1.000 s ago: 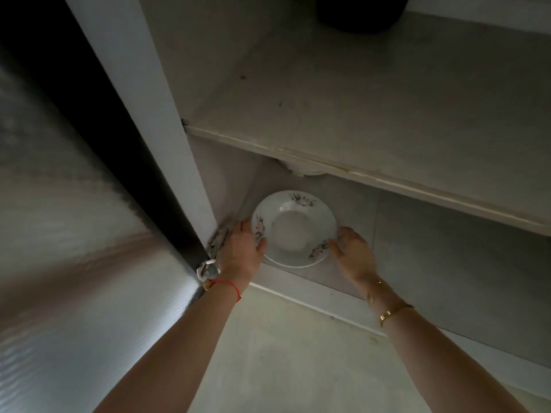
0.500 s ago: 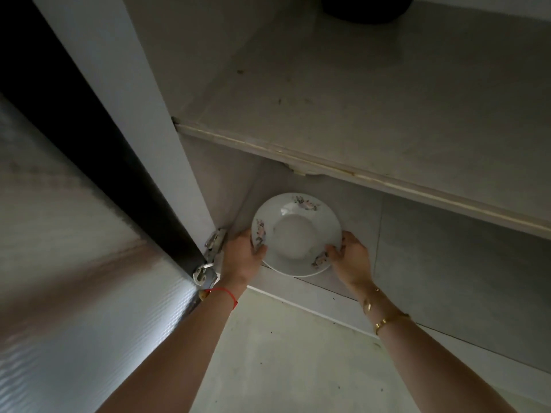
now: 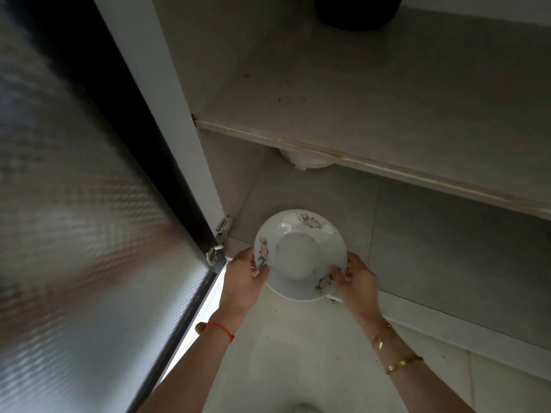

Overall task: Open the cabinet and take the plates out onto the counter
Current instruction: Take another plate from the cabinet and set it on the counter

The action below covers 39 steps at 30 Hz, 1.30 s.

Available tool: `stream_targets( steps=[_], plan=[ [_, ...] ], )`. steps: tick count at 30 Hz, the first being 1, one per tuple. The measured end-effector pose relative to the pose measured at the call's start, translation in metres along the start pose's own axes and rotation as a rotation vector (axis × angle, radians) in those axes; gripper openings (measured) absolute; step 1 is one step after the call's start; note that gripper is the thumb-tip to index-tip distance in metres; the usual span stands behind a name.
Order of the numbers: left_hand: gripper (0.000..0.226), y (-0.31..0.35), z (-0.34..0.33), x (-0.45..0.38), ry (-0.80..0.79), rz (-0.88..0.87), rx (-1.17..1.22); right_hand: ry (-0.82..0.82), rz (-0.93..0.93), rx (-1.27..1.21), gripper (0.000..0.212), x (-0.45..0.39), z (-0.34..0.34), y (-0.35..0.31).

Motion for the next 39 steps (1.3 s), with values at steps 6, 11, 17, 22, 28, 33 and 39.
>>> stream_targets(
  steps=[6,11,17,22,28,33,39],
  plan=[
    [0.034,0.030,0.025,0.036,0.074,0.019,0.031,-0.026,0.039,0.015,0.027,0.025,0.031,-0.026],
    [0.030,0.083,0.056,0.088,0.098,0.074,-0.002,-0.046,0.059,0.065,0.027,0.060,0.079,-0.063],
    [0.040,0.173,0.104,0.159,0.113,0.112,0.022,-0.102,0.046,0.087,0.032,0.118,0.157,-0.119],
    [0.035,0.255,0.150,0.208,0.134,0.147,0.043,-0.121,0.021,0.066,0.028,0.166,0.231,-0.175],
    [0.038,0.368,0.200,0.265,0.153,0.178,0.080,-0.129,0.016,0.030,0.030,0.226,0.338,-0.247],
    [0.022,0.452,0.232,0.315,0.114,0.230,0.075,-0.188,-0.047,0.008,0.032,0.269,0.423,-0.296],
    [0.036,0.552,0.253,0.358,0.065,0.199,0.072,-0.158,-0.031,0.020,0.026,0.315,0.525,-0.337]
  ],
)
Point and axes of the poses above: each hand's wrist, its own x-axis away from the middle knuckle, its own z-axis out of the back of the hand, y = z × x, the point moved 10 cm from there along -x, towards the middle knuckle, and after that the axes turned 15 degrees about x, right-handed, at the moved point
